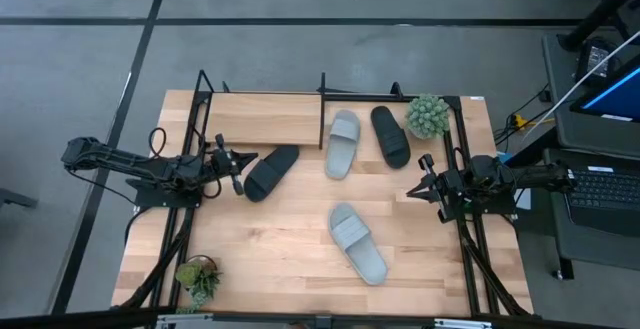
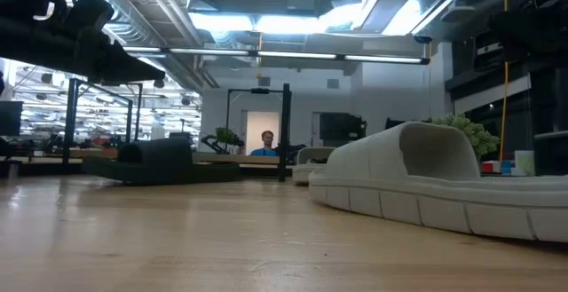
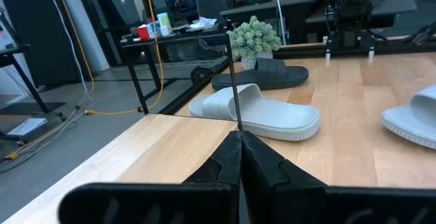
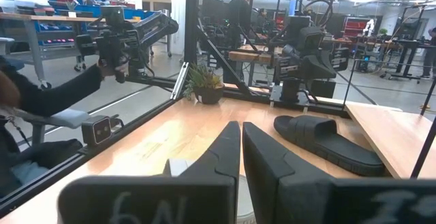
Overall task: Pick and place slides into the shelf
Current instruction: Put the right black slides on the shelf
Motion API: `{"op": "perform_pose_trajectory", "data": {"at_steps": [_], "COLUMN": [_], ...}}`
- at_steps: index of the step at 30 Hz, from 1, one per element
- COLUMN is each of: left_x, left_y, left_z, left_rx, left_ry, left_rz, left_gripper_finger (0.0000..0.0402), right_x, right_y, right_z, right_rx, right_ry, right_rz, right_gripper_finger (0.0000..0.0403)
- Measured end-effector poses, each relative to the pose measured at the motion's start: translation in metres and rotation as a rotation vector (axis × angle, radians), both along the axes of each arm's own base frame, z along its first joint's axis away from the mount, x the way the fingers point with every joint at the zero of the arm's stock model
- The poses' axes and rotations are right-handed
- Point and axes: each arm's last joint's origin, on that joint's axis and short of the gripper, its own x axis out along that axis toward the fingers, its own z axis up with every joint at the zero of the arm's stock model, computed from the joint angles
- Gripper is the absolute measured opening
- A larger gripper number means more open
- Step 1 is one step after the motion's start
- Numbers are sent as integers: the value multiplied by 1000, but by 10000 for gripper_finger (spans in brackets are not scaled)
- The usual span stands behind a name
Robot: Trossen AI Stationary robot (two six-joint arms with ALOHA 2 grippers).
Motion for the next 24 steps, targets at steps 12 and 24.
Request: {"op": "perform_pose_trajectory", "data": {"at_steps": [12,24], "left_x": [3,3], "left_y": [-7,-10], "left_z": [1,0], "left_rx": [-71,-87], "left_ry": [-25,-18], "left_rz": [-237,-374], "left_gripper_finger": [0,0], "right_x": [0,0], "right_y": [0,0], "right_z": [0,0], "right_rx": [-1,28], "right_ry": [-1,8], "right_rz": [0,1], "right_gripper_finger": [21,21]}}
